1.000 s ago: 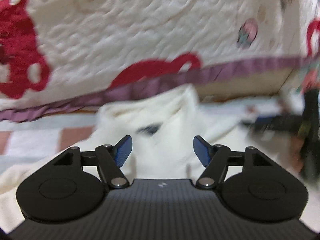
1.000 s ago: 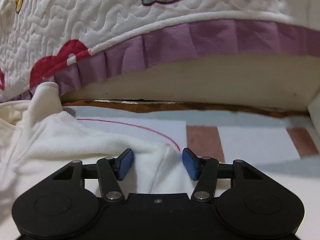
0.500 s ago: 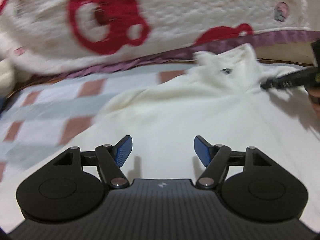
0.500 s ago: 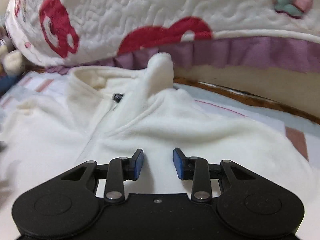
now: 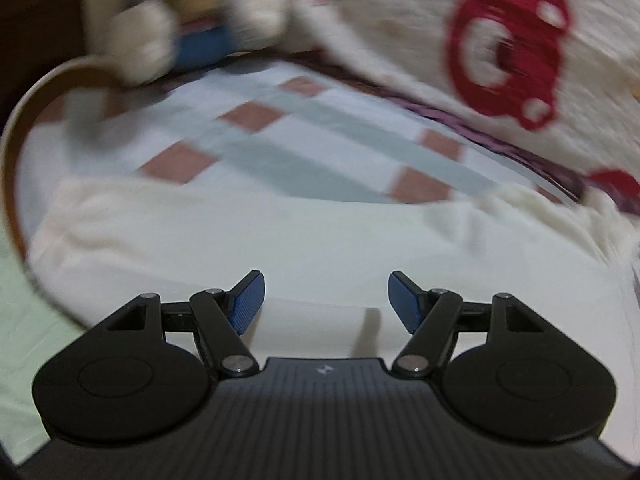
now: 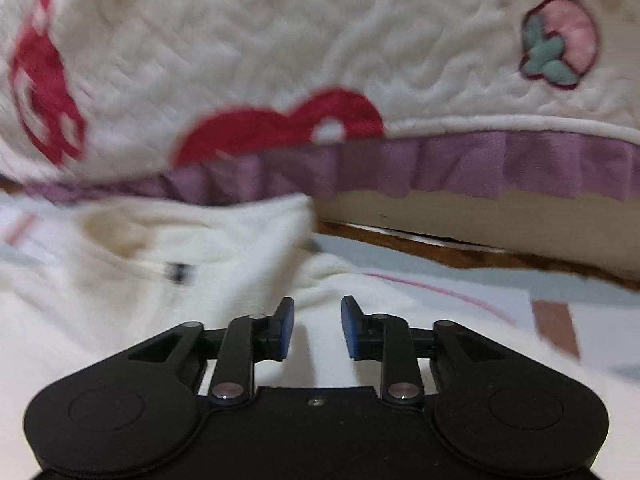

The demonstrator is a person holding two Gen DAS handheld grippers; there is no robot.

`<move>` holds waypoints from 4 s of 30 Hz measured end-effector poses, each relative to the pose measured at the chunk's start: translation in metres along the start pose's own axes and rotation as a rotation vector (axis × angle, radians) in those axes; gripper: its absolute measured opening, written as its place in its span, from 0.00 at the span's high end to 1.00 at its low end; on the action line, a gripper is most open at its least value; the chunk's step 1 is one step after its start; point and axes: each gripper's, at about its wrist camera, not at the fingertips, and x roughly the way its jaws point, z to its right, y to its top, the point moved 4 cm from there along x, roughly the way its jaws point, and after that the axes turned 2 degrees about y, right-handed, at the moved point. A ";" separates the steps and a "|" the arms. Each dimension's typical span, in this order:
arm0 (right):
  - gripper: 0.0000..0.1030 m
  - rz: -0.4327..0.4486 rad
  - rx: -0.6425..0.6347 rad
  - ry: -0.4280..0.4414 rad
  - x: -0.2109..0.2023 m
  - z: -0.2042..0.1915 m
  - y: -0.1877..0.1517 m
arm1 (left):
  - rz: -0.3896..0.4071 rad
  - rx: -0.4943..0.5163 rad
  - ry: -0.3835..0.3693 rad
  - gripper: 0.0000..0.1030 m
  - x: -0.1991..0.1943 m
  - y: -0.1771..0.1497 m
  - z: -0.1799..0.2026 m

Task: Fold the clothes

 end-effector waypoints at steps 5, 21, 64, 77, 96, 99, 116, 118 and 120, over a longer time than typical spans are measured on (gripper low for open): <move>0.63 0.005 -0.078 0.192 -0.040 -0.071 -0.029 | -0.010 -0.266 0.097 0.34 -0.004 0.006 -0.054; 0.51 -0.184 -0.486 0.608 -0.107 -0.266 -0.131 | -0.249 -0.575 -0.147 0.33 0.008 -0.041 -0.077; 0.50 -0.145 -0.312 0.464 -0.066 -0.222 -0.089 | -0.009 -0.328 0.075 0.89 0.013 -0.018 -0.071; 0.33 -0.051 -0.318 0.204 0.026 -0.138 0.019 | -0.042 -0.310 0.061 0.89 0.018 -0.022 -0.072; 0.66 -0.059 -0.255 0.085 0.099 -0.112 0.045 | -0.036 -0.240 0.095 0.84 0.008 -0.026 -0.073; 0.54 0.011 -0.324 0.010 0.077 -0.125 0.049 | -0.014 -0.231 0.113 0.79 -0.009 -0.022 -0.075; 0.46 -0.162 -0.342 0.351 0.052 -0.207 -0.009 | 0.014 0.243 -0.293 0.40 0.041 0.026 0.100; 0.43 -0.154 -0.340 0.340 0.059 -0.209 -0.011 | -0.020 0.287 -0.259 0.40 0.072 0.027 0.117; 0.41 -0.144 -0.331 0.339 0.062 -0.209 -0.010 | -0.058 0.285 -0.254 0.40 0.095 0.028 0.126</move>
